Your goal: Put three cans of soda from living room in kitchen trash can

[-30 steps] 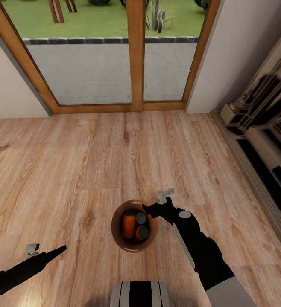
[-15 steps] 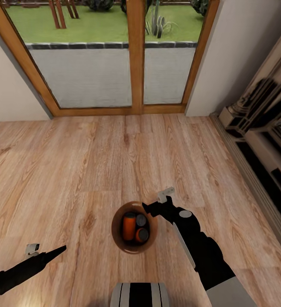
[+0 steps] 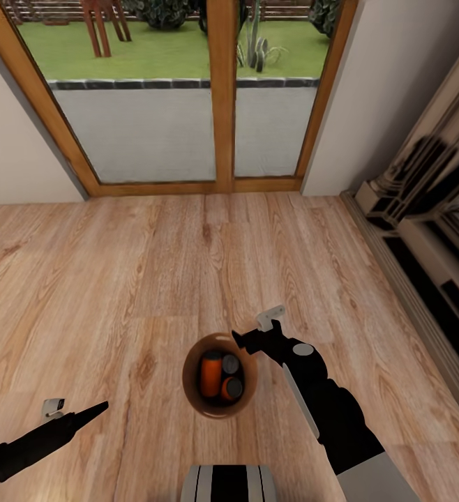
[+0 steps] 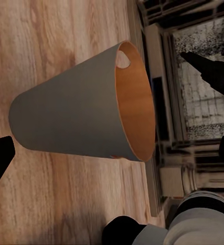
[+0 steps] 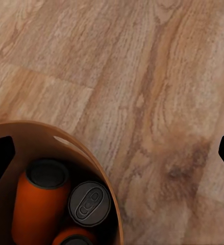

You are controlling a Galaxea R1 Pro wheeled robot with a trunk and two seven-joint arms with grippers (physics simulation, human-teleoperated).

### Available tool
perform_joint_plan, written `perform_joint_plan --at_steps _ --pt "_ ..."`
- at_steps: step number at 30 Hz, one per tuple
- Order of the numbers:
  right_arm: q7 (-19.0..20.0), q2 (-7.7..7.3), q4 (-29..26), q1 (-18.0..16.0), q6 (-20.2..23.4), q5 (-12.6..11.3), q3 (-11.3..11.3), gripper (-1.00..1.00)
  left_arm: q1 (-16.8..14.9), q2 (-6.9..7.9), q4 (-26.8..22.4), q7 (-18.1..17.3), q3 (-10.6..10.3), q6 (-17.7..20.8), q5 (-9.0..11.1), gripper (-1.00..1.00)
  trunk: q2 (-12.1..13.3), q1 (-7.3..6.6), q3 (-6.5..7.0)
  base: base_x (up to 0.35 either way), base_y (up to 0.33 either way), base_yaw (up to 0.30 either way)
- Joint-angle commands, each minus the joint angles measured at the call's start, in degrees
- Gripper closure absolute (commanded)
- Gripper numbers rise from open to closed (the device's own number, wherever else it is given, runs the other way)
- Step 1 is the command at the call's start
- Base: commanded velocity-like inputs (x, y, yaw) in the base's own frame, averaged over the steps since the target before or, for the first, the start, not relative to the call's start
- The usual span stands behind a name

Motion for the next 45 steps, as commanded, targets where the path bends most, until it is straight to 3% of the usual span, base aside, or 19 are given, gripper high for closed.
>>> perform_joint_plan --at_steps 1,45 --pt "0.0 0.0 0.0 0.0 0.0 0.0 0.0 -1.0 0.0 0.0 0.0 0.0 0.0 0.0 0.0 -1.0 0.0 0.0 0.1 0.0 0.0 0.0" --pt "0.0 0.0 0.0 0.0 0.0 0.0 0.0 -1.0 0.0 0.0 0.0 0.0 0.0 0.0 0.0 -1.0 0.0 0.0 4.28 0.0 0.0 0.0"
